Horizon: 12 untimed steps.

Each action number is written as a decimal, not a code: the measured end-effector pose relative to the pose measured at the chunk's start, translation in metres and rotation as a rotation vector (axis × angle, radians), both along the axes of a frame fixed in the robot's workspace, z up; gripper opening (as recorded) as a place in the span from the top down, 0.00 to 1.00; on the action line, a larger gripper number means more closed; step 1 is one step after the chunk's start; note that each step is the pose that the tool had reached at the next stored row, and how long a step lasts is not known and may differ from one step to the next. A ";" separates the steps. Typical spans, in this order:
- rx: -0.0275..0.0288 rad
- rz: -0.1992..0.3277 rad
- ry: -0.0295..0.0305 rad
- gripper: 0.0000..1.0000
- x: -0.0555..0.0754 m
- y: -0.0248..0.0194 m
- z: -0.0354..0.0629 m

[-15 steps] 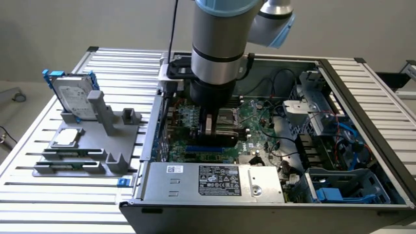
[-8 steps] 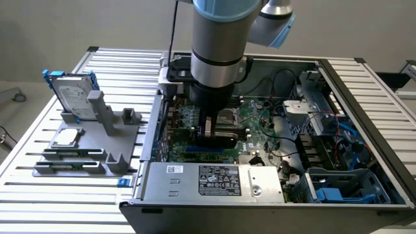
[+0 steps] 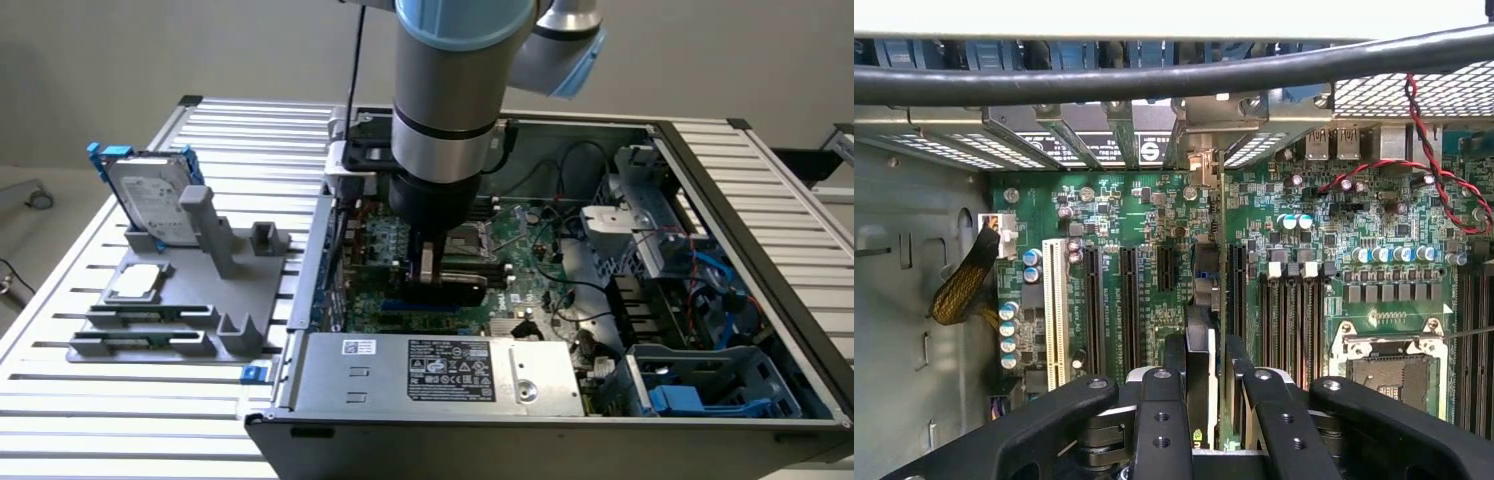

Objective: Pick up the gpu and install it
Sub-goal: 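Insert the gpu into the slot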

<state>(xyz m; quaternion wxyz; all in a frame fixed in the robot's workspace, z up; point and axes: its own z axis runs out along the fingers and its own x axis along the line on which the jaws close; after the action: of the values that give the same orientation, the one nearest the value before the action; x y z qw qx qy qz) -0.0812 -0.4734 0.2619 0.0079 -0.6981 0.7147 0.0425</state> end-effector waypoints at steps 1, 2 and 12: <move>-0.0001 0.000 0.0000 0.73 0.000 0.0000 0.0000; -0.0001 0.000 0.0001 0.73 0.000 0.0000 0.0000; -0.0024 0.000 0.0008 0.73 0.000 0.0000 -0.0006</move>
<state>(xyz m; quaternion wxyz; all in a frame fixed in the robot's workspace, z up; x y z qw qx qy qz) -0.0812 -0.4734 0.2613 0.0068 -0.6982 0.7147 0.0419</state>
